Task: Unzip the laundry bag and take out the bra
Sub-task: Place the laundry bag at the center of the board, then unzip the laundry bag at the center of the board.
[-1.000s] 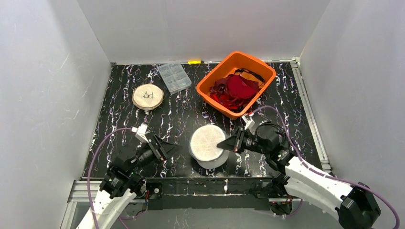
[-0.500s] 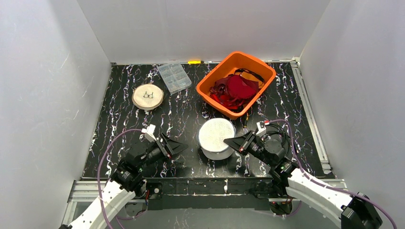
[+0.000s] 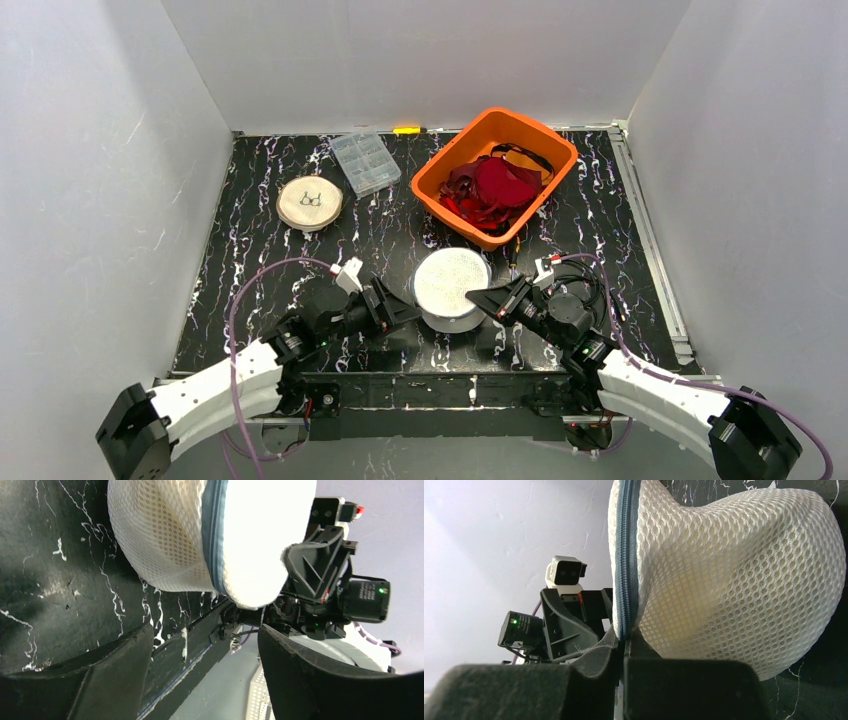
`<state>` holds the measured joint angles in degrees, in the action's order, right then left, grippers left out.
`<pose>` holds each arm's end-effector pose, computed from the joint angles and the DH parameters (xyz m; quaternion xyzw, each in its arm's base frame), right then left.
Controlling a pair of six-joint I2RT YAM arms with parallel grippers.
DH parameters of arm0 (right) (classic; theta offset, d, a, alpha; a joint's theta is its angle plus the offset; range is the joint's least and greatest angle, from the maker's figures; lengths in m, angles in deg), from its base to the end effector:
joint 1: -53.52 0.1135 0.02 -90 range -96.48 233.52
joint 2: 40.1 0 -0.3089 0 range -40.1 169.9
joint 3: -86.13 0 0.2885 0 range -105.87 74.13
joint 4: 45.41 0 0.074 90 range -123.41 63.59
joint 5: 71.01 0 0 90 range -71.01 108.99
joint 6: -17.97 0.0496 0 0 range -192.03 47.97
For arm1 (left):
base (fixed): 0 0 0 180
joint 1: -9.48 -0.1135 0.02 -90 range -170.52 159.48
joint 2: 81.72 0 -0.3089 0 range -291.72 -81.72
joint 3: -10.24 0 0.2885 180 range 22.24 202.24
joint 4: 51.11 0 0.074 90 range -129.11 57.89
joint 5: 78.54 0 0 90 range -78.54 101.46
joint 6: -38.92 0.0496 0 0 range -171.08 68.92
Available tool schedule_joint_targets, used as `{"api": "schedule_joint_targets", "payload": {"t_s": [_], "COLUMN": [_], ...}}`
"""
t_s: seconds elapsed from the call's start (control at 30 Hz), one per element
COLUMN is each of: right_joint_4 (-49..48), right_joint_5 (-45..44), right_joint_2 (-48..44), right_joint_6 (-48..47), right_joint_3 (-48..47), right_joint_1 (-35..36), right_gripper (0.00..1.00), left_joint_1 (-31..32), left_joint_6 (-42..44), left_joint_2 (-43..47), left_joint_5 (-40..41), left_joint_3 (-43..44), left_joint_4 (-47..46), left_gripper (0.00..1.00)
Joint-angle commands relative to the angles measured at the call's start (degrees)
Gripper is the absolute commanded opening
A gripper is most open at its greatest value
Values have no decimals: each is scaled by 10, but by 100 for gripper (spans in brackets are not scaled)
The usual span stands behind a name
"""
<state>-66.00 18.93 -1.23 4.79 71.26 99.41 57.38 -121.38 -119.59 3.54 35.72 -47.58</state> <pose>0.1159 0.1195 0.1827 0.1944 0.7014 0.6016 0.3291 0.1132 -0.1354 0.2075 -0.1139 0.7892 -0.5439 0.2613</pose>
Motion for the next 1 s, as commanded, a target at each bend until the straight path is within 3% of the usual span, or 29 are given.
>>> {"api": "schedule_joint_targets", "payload": {"t_s": [0.0,0.2,0.53,0.73,0.8,0.83,0.9,0.97], "right_joint_4": [-31,-19,9,19,32,59,133,217], "right_joint_5": [-10,-3,15,22,26,28,33,35], "right_joint_2": [-3,1,-11,-22,-28,-31,-37,-41], "right_joint_6": [8,3,-17,-21,-37,-53,-104,-159], "right_joint_3": [2,-6,-16,-17,-24,-37,-88,-139], "right_joint_1": [4,4,5,5,5,5,4,4], "right_gripper": [1,1,1,1,1,7,39,65], "left_joint_1": [7,6,6,6,7,7,7,7], "left_joint_6": [21,38,68,72,73,73,73,68], "left_joint_2": [-66,-126,-205,-229,-223,-217,-201,-177], "left_joint_5": [26,28,37,37,39,40,39,41], "left_joint_3": [35,50,87,95,92,90,86,85], "left_joint_4": [-74,-124,-126,-131,-131,-130,-129,-113], "left_gripper": [71,64,54,36,24,17,1,0]}}
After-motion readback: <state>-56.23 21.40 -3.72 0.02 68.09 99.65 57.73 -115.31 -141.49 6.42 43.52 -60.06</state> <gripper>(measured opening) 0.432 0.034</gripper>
